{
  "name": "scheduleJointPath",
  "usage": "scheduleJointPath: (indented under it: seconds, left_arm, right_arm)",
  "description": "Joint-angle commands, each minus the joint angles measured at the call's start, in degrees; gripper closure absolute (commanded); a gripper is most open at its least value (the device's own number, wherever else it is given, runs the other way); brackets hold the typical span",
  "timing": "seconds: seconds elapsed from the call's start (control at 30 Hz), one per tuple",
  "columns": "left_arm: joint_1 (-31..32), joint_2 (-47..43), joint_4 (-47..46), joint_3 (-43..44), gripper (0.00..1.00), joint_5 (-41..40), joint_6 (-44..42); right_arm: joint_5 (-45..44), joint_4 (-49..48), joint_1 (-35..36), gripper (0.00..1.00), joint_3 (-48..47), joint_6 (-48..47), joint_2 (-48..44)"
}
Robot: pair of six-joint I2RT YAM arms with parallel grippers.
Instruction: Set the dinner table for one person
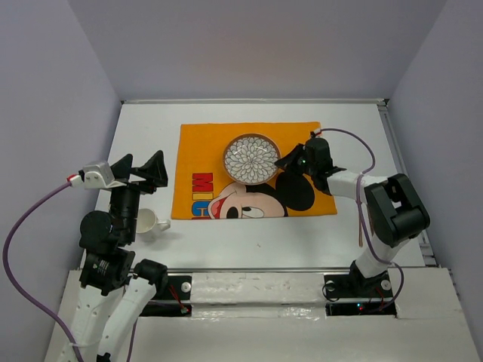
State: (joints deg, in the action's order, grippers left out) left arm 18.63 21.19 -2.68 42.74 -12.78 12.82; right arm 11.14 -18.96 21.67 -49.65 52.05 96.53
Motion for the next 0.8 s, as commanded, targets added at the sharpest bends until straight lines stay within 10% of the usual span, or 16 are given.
scheduleJointPath:
  seconds: [0.0,0.4,0.77]
  left_arm:
    - [0.2,0.4,-1.9,-0.5,0.01,0.4,-1.2]
    - [0.1,0.3,-1.8,-0.5,0.01,0.5,-1.2]
    - [-0.1,0.1,-1.8,-0.5,0.01,0.4,-1.1]
  right_arm:
    - [4.2,-12.7,-0.1,1.0,-2.2,2.5,0.6]
    - [2.6,-11.1,-0.7,0.98,-1.2,2.3,3.7]
    - [-1.0,-2.3,-0.7,0.35,-1.0,-1.0,1.4]
